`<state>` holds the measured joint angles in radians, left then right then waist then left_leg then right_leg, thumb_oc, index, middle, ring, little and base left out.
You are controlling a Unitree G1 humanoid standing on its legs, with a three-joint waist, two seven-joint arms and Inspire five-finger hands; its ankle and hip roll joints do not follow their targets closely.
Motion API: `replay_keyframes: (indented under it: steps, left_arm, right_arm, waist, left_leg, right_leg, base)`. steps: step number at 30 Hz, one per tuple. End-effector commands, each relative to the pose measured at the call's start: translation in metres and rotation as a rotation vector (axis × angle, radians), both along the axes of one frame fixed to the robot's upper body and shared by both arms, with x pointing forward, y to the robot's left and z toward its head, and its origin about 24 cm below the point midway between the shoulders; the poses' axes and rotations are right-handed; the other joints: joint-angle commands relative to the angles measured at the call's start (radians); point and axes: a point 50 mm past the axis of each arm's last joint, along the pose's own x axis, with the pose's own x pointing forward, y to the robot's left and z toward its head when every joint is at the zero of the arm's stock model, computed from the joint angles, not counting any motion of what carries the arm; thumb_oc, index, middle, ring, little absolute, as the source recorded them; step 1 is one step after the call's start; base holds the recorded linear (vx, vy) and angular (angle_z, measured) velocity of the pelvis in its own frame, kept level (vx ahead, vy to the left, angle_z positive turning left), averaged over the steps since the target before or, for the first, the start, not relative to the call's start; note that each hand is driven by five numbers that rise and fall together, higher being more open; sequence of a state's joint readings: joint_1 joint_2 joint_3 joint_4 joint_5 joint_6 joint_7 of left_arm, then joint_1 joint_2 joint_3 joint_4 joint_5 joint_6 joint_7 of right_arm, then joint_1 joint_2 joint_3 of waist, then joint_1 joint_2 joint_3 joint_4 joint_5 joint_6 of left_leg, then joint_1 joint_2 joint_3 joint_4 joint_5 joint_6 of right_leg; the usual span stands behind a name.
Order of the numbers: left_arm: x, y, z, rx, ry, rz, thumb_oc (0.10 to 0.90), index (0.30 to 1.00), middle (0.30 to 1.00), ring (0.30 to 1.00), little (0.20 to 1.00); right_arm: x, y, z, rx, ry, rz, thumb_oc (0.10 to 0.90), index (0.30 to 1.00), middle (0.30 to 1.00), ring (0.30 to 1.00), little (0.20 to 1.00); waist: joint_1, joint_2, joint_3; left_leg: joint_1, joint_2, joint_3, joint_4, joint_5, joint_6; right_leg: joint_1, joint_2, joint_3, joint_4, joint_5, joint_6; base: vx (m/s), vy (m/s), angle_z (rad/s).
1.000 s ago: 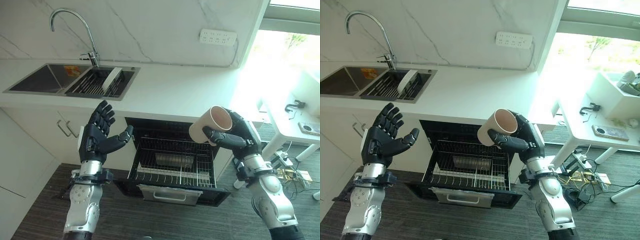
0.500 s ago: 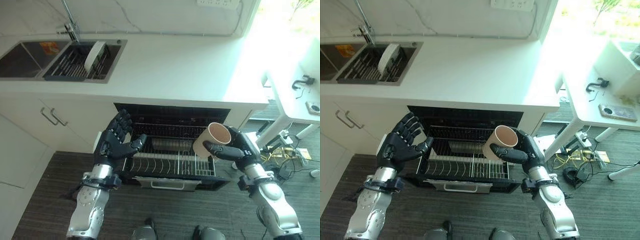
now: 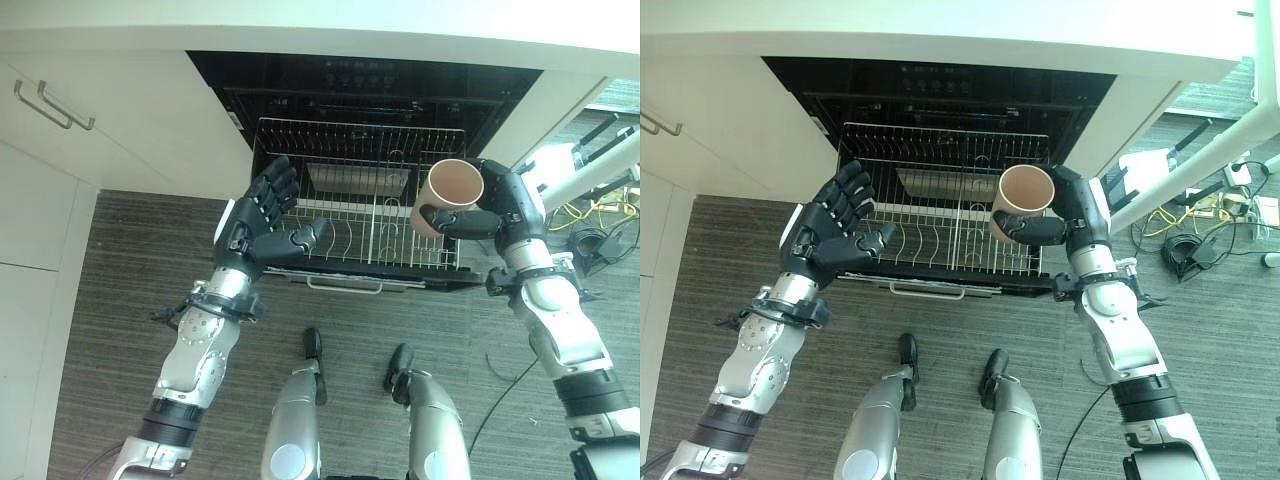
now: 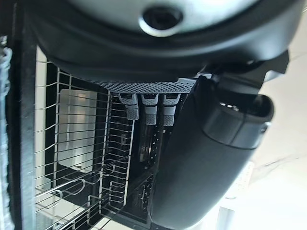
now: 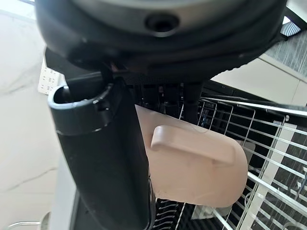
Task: Place the dishes in the dishwasher.
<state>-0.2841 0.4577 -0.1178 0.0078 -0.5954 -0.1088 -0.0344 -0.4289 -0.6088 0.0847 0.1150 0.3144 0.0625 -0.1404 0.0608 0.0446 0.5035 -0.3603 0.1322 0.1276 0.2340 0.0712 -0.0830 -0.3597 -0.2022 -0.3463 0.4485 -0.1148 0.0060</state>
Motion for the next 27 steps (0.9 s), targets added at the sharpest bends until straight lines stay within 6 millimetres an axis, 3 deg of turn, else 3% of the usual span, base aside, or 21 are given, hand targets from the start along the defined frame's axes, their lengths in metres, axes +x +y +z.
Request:
replay_keyframes:
  steps: [1, 9, 12, 19, 27]
  left_arm:
    - [-0.005, 0.0, 0.045, -0.01, -0.206, -0.06, 0.8, 0.9, 0.9, 0.9, 0.9]
    - [0.001, 0.002, 0.051, 0.006, -0.201, -0.117, 0.8, 0.9, 0.9, 0.9, 0.9]
    - [0.002, 0.002, 0.053, 0.008, -0.198, -0.135, 0.8, 0.9, 0.9, 0.9, 0.9]
    - [0.007, -0.001, 0.062, 0.005, -0.206, -0.188, 0.8, 0.9, 0.9, 0.9, 0.9]
    - [0.009, -0.005, 0.066, -0.016, -0.217, -0.219, 0.8, 0.9, 0.9, 0.9, 0.9]
  right_arm:
    - [0.005, 0.003, 0.063, -0.072, -0.236, 0.015, 0.4, 0.3, 0.3, 0.3, 0.3]
    - [0.031, -0.026, 0.073, -0.149, -0.093, -0.087, 0.4, 0.3, 0.3, 0.3, 0.3]
    - [0.038, -0.035, 0.073, -0.101, -0.029, -0.09, 0.4, 0.3, 0.3, 0.3, 0.3]
    - [0.056, -0.06, 0.063, 0.014, 0.165, -0.148, 0.4, 0.3, 0.3, 0.3, 0.3]
    - [0.061, -0.074, 0.048, 0.074, 0.282, -0.224, 0.4, 0.3, 0.3, 0.3, 0.3]
  waist:
    - [-0.001, -0.035, -0.099]
    - [0.04, -0.037, -0.092]
    - [0.053, -0.037, -0.091]
    - [0.084, -0.025, -0.083]
    - [0.1, -0.011, -0.072]
  left_leg:
    - [0.065, -0.008, -0.045, 0.066, -0.231, 0.012]
    - [0.056, -0.012, -0.05, 0.066, -0.226, 0.007]
    - [0.053, -0.014, -0.053, 0.066, -0.225, 0.005]
    - [0.054, -0.025, -0.061, 0.066, -0.229, 0.0]
    - [0.05, -0.035, -0.069, 0.066, -0.228, -0.001]
  right_leg:
    - [0.084, -0.018, 0.091, -0.148, 0.0, 0.137]
    - [0.088, -0.033, 0.059, -0.148, 0.004, 0.145]
    - [0.089, -0.037, 0.049, -0.148, 0.005, 0.145]
    - [0.095, -0.048, 0.032, -0.148, 0.001, 0.146]
    - [0.089, -0.051, 0.027, -0.148, 0.002, 0.143]
  base:
    - [-0.06, -0.005, 0.12]
    - [-0.03, -0.02, 0.06]
    - [-0.01, -0.021, 0.08]
    - [0.0, -0.003, 0.03]
    - [0.01, 0.006, 0.02]
